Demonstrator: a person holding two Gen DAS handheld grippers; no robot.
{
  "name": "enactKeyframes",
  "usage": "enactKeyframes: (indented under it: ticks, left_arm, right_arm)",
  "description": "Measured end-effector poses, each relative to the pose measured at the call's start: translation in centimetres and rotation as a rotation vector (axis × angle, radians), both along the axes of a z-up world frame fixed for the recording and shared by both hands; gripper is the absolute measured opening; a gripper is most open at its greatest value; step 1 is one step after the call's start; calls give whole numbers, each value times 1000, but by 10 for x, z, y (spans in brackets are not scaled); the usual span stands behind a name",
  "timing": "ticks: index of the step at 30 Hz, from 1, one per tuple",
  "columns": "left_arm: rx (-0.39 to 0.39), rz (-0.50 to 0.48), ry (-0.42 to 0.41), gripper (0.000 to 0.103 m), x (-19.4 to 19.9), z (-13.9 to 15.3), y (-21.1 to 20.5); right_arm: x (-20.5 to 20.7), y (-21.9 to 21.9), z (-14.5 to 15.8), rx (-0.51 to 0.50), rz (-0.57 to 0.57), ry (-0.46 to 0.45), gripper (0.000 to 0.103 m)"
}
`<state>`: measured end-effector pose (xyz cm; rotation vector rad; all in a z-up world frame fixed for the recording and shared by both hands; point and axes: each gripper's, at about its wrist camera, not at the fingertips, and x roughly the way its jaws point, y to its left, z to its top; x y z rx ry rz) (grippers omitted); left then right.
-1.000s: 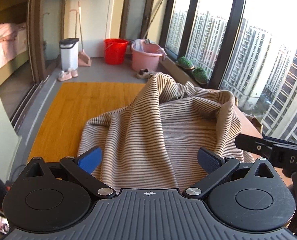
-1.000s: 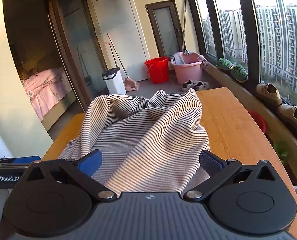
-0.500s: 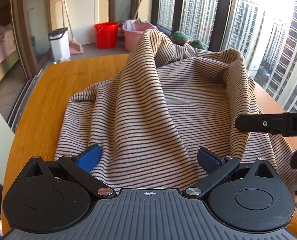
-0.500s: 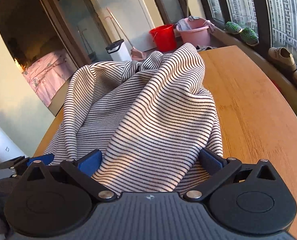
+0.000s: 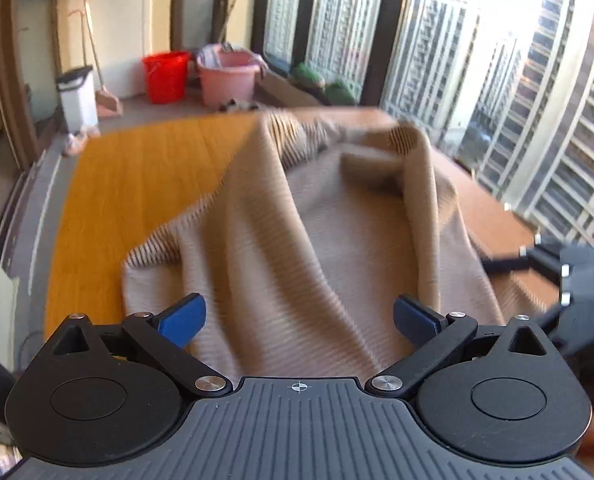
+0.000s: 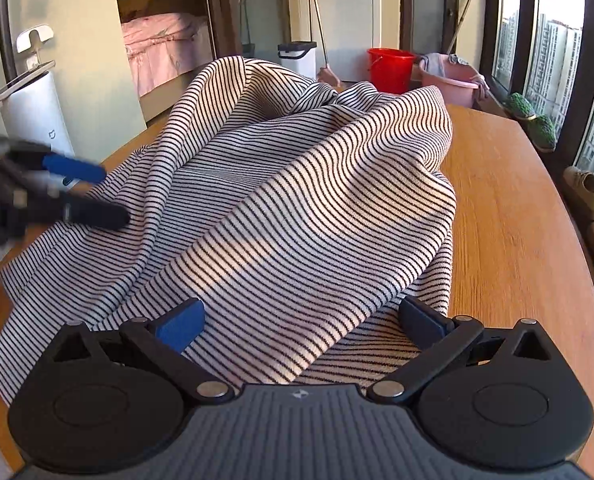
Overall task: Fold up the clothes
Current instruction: 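Reach both grippers into the sweater and close them on its fabric, then lift the sweater with both grippers and shake it out in the air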
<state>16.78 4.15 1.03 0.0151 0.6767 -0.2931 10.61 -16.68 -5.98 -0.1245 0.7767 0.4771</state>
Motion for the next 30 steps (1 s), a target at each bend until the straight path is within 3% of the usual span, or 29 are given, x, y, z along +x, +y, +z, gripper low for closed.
enactKeyframes:
  ticks: [3,6,7,9,10,12,14,15,19,21,23,24,25,26,27,30]
  left_arm:
    - [16,13,-113,102,40,27,-8]
    - [81,-6,-98,100,75,18,-31]
    - [119,-16,-85,96,86,12,-39]
    - [195,-41,-42,67,104,-7,-50]
    - [206,-50,-20,60,111,-14,-51]
    - [173,-46,18,30,120,-27,-42]
    - [114,-11,20,23,121,-26,-28]
    - [98,11,9,19,117,-23,-21]
    - [87,93,-29,17,114,-13,13]
    - [85,123,-31,18,115,-13,29]
    - [72,141,-20,18,116,-17,43]
    - [58,145,-17,17,117,-19,49]
    - [23,140,-19,17,116,-19,55]
    - [-18,135,-23,14,115,-18,62]
    - [-67,146,-38,13,112,-14,70]
    - [-158,209,-69,14,109,-8,91]
  right_arm:
    - [3,4,2,-2,-14,3,103]
    - [5,7,7,10,-14,0,102]
    - [7,4,13,24,-10,-23,97]
    - [10,-2,30,36,-5,-90,90]
    - [15,-4,41,21,-12,-147,89]
    - [27,-6,61,-22,-28,-254,81]
    - [52,-2,74,-55,-57,-293,45]
    - [68,0,79,-63,-74,-296,42]
    - [144,11,73,-56,-107,-231,43]
    - [178,17,61,-69,-85,-171,48]
    - [198,25,47,-60,-54,-103,61]
    - [202,29,40,-52,-41,-79,61]
    - [204,32,34,-50,-34,-69,56]
    - [198,32,36,-25,-39,-82,22]
    - [193,32,38,0,-45,-95,8]
    - [169,14,69,167,-48,-195,9]
